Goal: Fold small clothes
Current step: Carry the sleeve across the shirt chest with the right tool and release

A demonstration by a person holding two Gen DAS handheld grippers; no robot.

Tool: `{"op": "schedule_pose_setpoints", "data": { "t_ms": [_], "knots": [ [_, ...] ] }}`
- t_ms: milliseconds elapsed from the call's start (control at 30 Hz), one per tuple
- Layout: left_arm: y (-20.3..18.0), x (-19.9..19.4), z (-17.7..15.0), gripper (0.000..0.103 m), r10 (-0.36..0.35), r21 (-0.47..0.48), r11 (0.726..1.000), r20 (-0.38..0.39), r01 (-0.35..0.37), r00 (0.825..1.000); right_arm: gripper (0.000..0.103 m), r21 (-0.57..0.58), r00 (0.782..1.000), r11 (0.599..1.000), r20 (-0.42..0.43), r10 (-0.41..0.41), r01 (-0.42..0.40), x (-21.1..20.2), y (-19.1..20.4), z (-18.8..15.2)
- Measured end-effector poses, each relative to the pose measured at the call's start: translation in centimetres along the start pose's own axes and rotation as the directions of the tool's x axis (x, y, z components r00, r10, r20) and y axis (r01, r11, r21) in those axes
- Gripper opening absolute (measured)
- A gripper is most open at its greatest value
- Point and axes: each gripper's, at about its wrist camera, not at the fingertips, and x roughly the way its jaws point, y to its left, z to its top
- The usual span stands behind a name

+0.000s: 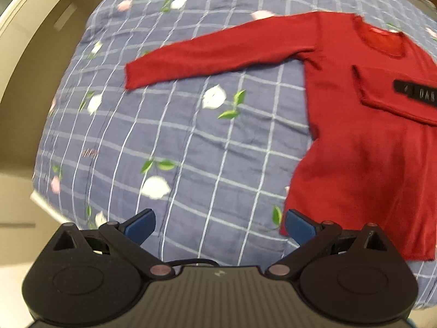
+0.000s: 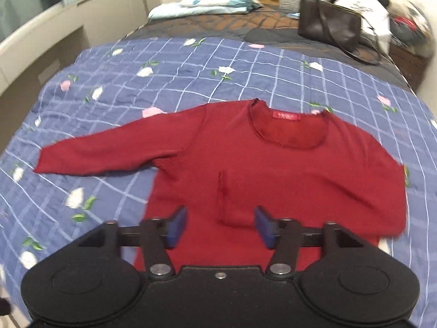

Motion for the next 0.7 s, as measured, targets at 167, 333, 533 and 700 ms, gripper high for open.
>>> {"op": "schedule_pose_setpoints", "data": {
  "t_ms": [167, 333, 533, 700],
  "knots": [
    [-1.1, -1.4, 0.3, 0.103, -0.036, 0.071, 0.997, 0.06, 0.031, 0.998, 0.096, 0.109, 1.0, 0.994, 0.008, -0.003, 0.002, -6.0, 0.1, -4.1],
    [-2.1, -1.6, -0.8, 0.103, -0.044, 0.044, 0.998, 0.059, 0.042, 0.997, 0.102, 0.153, 1.0, 0.988, -0.018, -0.017, 0.019, -10.1, -1.0, -8.3],
    [-3.0, -2.7, -4.5, 0.103, -0.009, -0.011, 1.0, 0.041, 0.009, 0.999, 0.102, 0.154, 0.998, 0.988, -0.064, -0.022, 0.032, -13.1, -2.9, -13.3],
    [-2.3, -4.9, -8.2, 0.103, 0.026, -0.091, 0.996, 0.066, -0.02, 0.997, 0.102, 0.115, 0.992, 0.993, -0.129, -0.013, 0.028, -13.8, -4.4, -16.6]
  ]
}}
